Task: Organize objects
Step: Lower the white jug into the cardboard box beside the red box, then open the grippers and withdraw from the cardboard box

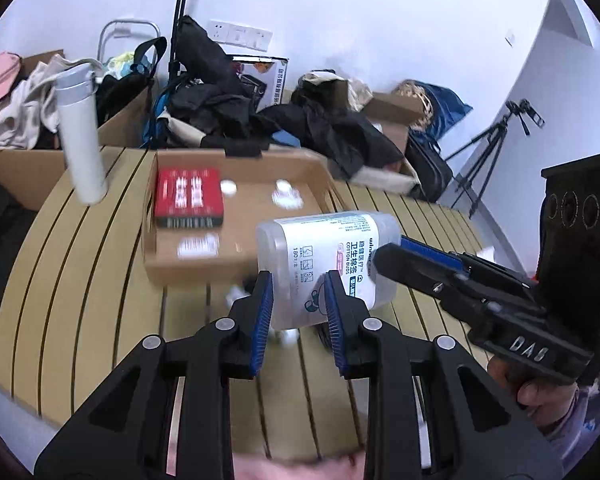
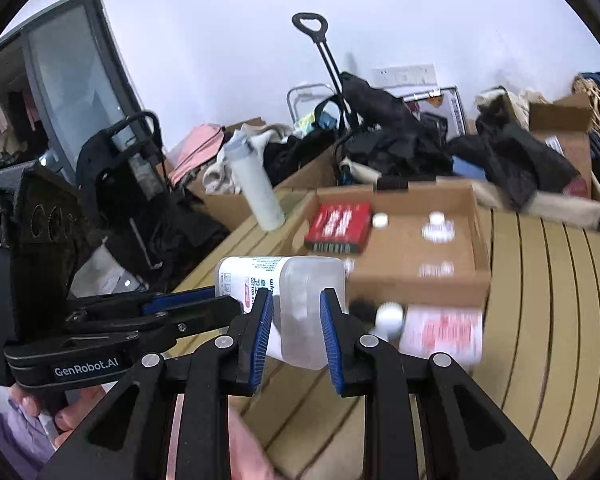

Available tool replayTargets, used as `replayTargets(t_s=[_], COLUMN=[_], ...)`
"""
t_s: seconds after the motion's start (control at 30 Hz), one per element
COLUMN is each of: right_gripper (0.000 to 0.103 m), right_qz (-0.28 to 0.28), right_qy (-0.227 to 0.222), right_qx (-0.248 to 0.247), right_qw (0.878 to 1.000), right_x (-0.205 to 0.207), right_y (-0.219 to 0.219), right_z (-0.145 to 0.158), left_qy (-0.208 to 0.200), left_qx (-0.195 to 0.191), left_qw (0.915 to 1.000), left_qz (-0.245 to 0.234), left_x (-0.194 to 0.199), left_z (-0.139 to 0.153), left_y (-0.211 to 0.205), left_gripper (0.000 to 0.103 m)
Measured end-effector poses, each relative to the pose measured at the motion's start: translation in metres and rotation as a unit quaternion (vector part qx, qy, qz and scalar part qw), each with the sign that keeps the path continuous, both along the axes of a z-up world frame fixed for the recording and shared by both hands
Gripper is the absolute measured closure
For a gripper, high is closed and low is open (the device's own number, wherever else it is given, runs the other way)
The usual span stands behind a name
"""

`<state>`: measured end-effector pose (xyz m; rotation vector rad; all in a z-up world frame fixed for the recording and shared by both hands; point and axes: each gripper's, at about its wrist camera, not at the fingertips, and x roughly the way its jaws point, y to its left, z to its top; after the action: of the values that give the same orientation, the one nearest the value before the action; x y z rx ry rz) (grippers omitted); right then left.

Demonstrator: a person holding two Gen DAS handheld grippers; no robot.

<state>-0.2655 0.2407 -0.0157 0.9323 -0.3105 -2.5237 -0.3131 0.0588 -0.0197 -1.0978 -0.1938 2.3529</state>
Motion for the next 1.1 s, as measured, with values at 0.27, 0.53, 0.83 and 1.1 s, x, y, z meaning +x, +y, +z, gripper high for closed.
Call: replayTargets(t_s=[0.27,0.53,0.83,1.1], right_gripper=[0.076,0.076,0.052,0.000], right_qz=[0.008,0.004,-0.034,-0.092], right_qy=[-0.084,-0.204,-0.143,-0.074], right_qx=[-0.011,-0.023,0.085,0.102], right_qw=[0.996,0.979,0.985,0.988], right_x=[-0.147,-0.201,-0.177,-0.112], right_y=[-0.012,-0.051,-0.023,0.059], right_z=[-0.045,-0.138,-0.083,0.013], left_qy=[-0.099,-0.139,-0.040,0.035], left_qx=[0.001,-0.122,-0.156,-0.150], left_qw=[0.9947,0.9765,0.9792,0.9813], left_qz=[0.029,0.111,0.124,0.115], left_x=[-0.129,-0.154,-0.109,-0.049], left_z=[-0.062,-0.117,-0.044,0.037], left_y=[-0.014,-0.020,-0.035,-0.027], left_gripper=[0.081,0.080,0.017,0.000])
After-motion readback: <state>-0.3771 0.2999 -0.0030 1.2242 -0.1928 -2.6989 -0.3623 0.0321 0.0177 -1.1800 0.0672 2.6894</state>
